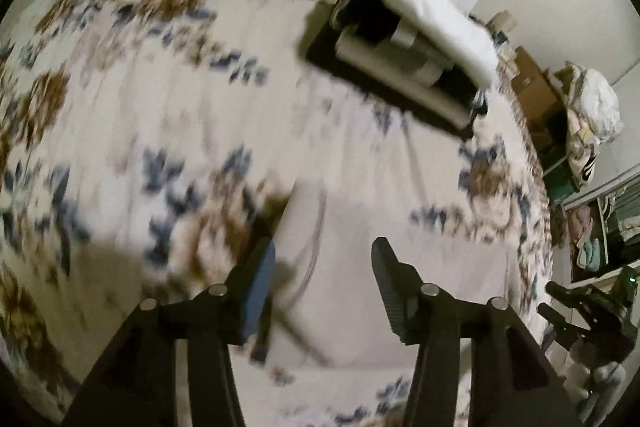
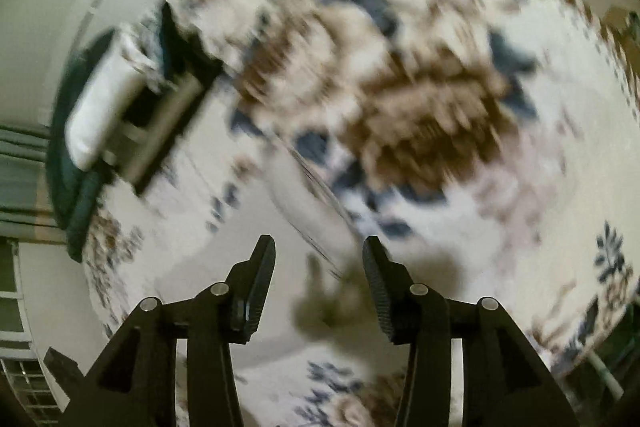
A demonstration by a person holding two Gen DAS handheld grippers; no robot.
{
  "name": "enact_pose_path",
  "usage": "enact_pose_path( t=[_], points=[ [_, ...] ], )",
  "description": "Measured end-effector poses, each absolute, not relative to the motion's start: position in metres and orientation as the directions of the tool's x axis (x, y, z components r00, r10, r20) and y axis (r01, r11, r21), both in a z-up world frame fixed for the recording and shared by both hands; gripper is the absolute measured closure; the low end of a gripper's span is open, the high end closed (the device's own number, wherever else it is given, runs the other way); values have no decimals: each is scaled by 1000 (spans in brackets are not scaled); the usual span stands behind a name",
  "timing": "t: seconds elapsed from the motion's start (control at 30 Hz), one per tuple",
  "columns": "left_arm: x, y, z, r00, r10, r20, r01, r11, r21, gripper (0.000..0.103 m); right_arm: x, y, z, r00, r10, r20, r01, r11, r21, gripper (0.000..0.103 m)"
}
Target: Fold small clothes
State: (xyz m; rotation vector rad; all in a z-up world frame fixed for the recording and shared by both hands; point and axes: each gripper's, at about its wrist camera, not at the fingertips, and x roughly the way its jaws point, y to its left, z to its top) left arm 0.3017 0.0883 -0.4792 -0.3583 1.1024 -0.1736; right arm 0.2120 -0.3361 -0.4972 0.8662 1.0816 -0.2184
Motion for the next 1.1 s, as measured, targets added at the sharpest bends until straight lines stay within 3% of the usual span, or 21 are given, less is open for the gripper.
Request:
enact_pose_path(
  t=[0.13, 0.43, 0.5, 0.7, 0.8, 0.83, 0.9, 1.1],
  points=[
    [341, 70, -504, 409, -339, -847, -2, 928, -373, 55, 251, -325, -505, 538, 350, -767, 456, 645, 613, 52],
    [380, 67, -577, 315, -284, -905, -64, 946, -319, 55, 287, -329, -588, 449, 326, -832, 558, 625, 546, 53],
    [379, 78, -590, 297, -319, -900, -96, 928, -360, 52, 281, -339, -598, 453, 301, -839, 599, 594, 537, 55],
    [372, 88, -584, 294, -363, -884, -124, 903, -412, 53, 284, -336, -597, 419, 303, -856, 584, 632, 509, 55],
    [362, 103, -560, 339, -383, -859, -144, 881, -450, 55, 279, -340, -576, 415, 302, -858, 563, 656, 503, 47],
    [357, 109, -552, 354, -387, -852, -148, 876, -459, 55, 276, -341, -571, 417, 295, -860, 557, 665, 498, 39],
    [343, 122, -546, 365, -385, -848, -166, 869, -466, 51, 264, -352, -564, 423, 298, -856, 545, 671, 503, 31],
    [312, 128, -587, 222, -472, -853, -221, 828, -516, 49, 242, -370, -609, 327, 507, -798, 541, 592, 598, 31]
  ],
)
